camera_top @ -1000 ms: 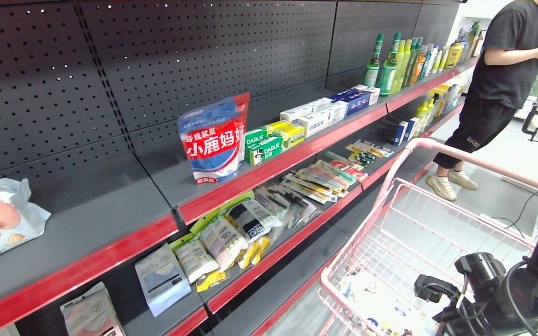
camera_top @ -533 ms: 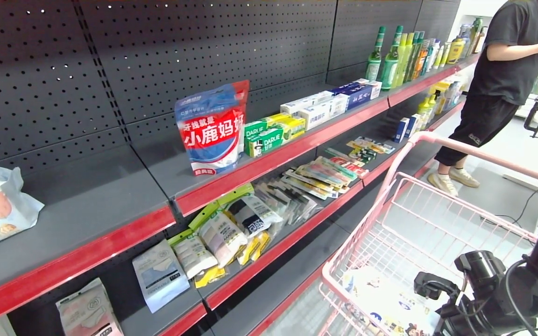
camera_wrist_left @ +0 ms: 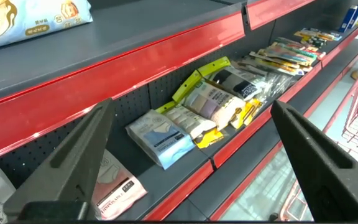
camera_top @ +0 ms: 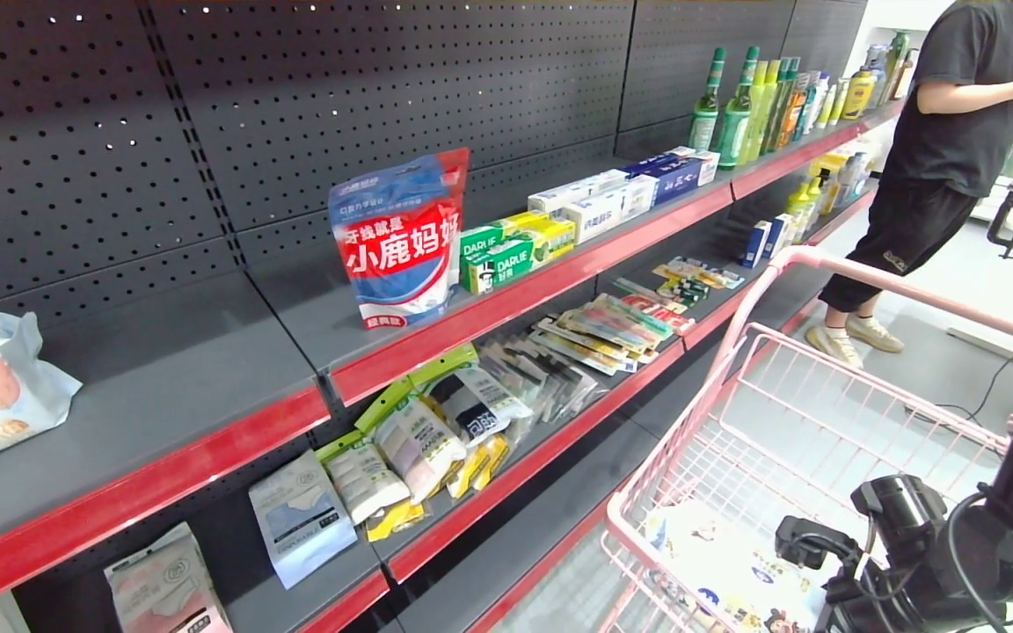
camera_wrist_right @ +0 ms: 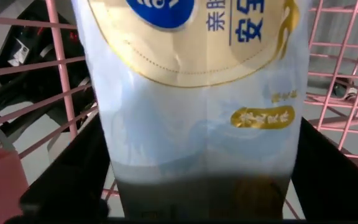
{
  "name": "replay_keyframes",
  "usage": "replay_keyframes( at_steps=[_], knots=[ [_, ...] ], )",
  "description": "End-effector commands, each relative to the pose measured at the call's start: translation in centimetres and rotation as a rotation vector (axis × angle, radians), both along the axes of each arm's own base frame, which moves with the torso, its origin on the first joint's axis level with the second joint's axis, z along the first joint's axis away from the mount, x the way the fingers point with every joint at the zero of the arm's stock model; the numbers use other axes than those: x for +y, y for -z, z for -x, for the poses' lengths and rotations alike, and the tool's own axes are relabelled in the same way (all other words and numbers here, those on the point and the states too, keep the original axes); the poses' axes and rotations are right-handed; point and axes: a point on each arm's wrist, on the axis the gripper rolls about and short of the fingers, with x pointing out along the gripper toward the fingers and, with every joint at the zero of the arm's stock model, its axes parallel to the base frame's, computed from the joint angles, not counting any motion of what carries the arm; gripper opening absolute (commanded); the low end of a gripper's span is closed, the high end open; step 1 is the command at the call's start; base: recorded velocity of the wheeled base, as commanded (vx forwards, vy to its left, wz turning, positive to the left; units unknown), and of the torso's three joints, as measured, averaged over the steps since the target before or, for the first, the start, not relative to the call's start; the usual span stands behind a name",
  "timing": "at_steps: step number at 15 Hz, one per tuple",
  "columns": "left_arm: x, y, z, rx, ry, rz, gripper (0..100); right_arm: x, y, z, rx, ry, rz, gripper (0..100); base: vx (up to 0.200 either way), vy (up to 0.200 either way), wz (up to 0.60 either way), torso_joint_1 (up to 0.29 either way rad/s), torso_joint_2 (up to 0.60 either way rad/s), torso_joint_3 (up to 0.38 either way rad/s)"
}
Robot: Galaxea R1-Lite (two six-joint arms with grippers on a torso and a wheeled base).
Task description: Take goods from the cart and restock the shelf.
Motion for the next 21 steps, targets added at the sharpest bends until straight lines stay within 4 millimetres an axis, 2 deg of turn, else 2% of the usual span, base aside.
replay_keyframes(
  at_steps=[1, 3, 5, 6, 8, 9, 12, 13, 16, 18, 21],
  knots=[
    [0.0, 0.0, 0.0, 0.002, 0.000, 0.000, 100, 0.0, 0.5, -0.1, -0.005, 0.000, -0.001, 0, 0.000, 0.000, 0.00, 0.000, 0.00, 0.000],
    [0.0, 0.0, 0.0, 0.000, 0.000, 0.000, 100, -0.3, -0.3, -0.4, -0.035, 0.037, -0.059, 0, 0.000, 0.000, 0.00, 0.000, 0.00, 0.000],
    [0.0, 0.0, 0.0, 0.000, 0.000, 0.000, 100, -0.3, -3.7, 0.2, -0.130, 0.107, -0.082, 0, 0.000, 0.000, 0.00, 0.000, 0.00, 0.000],
    [0.0, 0.0, 0.0, 0.000, 0.000, 0.000, 100, -0.1, -4.8, 0.5, -0.155, 0.141, -0.095, 0, 0.000, 0.000, 0.00, 0.000, 0.00, 0.000],
    [0.0, 0.0, 0.0, 0.000, 0.000, 0.000, 100, 0.5, -9.3, 2.2, -0.284, 0.259, -0.150, 0, 0.000, 0.000, 0.00, 0.000, 0.00, 0.000],
    [0.0, 0.0, 0.0, 0.000, 0.000, 0.000, 100, 0.6, -10.8, 3.3, -0.336, 0.285, -0.156, 0, 0.000, 0.000, 0.00, 0.000, 0.00, 0.000],
    [0.0, 0.0, 0.0, 0.000, 0.000, 0.000, 100, 0.5, -13.2, 6.3, -0.459, 0.359, -0.113, 0, 0.000, 0.000, 0.00, 0.000, 0.00, 0.000],
    [0.0, 0.0, 0.0, 0.000, 0.000, 0.000, 100, 0.6, -14.9, 7.3, -0.541, 0.497, -0.119, 0, 0.000, 0.000, 0.00, 0.000, 0.00, 0.000],
    [0.0, 0.0, 0.0, 0.002, 0.000, 0.000, 100, 0.3, -16.8, 9.8, -0.663, 0.629, -0.097, 0, 0.000, 0.000, 0.00, 0.000, 0.00, 0.000],
    [0.0, 0.0, 0.0, 0.000, 0.000, 0.000, 100, 0.1, -17.6, 11.4, -0.672, 0.662, -0.084, 0, 0.000, 0.000, 0.00, 0.000, 0.00, 0.000],
    [0.0, 0.0, 0.0, 0.001, 0.000, 0.002, 100, 0.0, -19.3, 12.7, -0.713, 0.688, -0.085, 0, 0.000, 0.000, 0.00, 0.037, -0.09, -0.051]
  ],
)
